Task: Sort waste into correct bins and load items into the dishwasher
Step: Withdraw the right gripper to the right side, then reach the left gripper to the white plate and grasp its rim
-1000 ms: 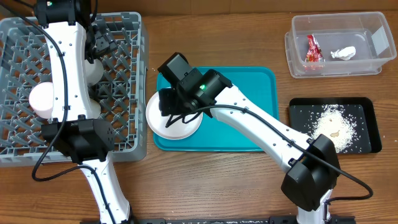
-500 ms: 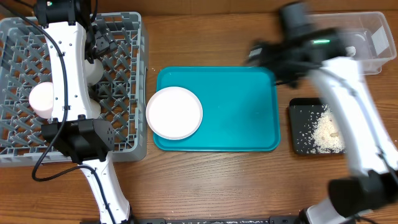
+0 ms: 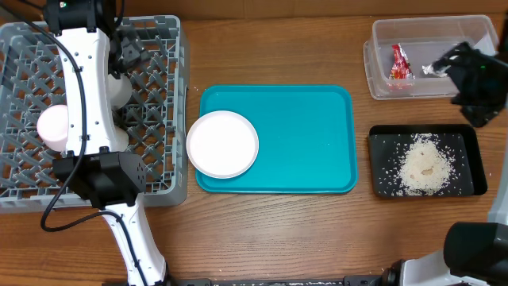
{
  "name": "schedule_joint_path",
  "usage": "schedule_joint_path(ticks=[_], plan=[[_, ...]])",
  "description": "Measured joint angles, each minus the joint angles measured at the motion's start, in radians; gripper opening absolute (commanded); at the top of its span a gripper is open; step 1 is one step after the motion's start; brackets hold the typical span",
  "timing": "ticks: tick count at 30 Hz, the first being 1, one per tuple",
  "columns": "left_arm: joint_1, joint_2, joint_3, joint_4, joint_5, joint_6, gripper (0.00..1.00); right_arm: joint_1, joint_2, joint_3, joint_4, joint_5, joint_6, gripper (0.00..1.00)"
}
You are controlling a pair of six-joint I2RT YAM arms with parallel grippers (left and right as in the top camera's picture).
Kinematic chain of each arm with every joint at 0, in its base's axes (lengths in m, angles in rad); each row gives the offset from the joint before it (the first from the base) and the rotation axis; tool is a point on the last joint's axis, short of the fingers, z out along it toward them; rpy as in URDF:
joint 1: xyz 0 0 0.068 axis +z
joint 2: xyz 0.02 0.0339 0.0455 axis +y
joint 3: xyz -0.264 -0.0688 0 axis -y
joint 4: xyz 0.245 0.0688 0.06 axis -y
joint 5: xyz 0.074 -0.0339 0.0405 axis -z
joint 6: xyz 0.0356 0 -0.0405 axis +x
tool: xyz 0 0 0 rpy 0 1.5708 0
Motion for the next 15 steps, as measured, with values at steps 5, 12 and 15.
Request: schedule_joint_path(ticks=[5,12,15], plan=[[-0.012,0.000,-0.004,-0.053,0.299,0.064,1.00,-0.026,0.000,0.000,0.000,0.000,0.000,1.00],[-0.191,0.000,-0.174,-0.049,0.724,0.357,1.00,-0.028,0.000,0.000,0.000,-0.001,0.000,1.00],[-0.313,0.000,-0.269,-0.050,0.699,0.373,1.00,-0.028,0.000,0.000,0.000,-0.001,0.000,1.00]])
